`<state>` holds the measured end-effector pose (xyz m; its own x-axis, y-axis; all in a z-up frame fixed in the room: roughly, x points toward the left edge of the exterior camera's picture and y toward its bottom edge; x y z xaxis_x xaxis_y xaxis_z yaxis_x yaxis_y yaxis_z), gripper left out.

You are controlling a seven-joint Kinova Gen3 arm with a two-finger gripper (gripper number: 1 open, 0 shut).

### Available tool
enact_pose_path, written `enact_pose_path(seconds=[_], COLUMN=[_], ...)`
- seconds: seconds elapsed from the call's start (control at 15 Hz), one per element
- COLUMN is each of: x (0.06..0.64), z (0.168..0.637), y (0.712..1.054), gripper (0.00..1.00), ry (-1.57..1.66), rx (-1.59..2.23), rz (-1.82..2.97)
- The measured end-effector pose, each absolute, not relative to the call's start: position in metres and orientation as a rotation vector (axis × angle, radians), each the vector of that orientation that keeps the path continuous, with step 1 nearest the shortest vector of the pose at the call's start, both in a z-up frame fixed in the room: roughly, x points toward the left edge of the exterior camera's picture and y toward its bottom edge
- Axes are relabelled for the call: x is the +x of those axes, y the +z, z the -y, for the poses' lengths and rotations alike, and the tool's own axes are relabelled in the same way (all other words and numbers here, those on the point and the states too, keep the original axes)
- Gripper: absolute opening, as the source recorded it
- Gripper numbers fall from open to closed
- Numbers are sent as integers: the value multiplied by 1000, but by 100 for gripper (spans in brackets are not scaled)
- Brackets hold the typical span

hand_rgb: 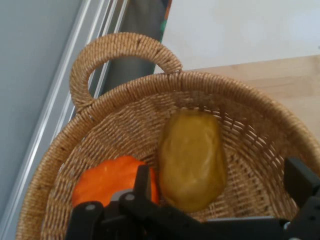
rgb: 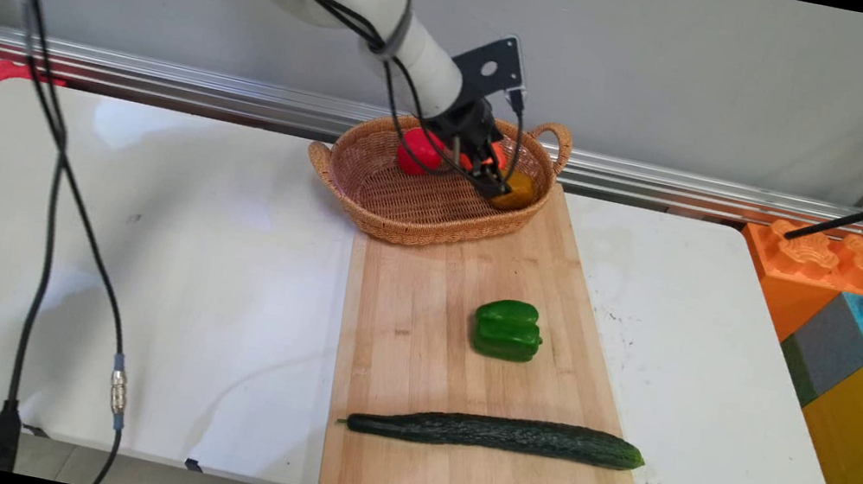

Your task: Pick up the potato from the vegetable basket

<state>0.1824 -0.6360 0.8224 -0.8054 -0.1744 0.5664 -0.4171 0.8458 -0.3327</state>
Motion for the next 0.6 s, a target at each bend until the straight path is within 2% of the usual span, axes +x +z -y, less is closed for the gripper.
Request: enact_pose_path(seconds=[0.6], x=[160], z=[677], y=[789], gripper=[100], ry=[574], rx=[461], rz=[2520])
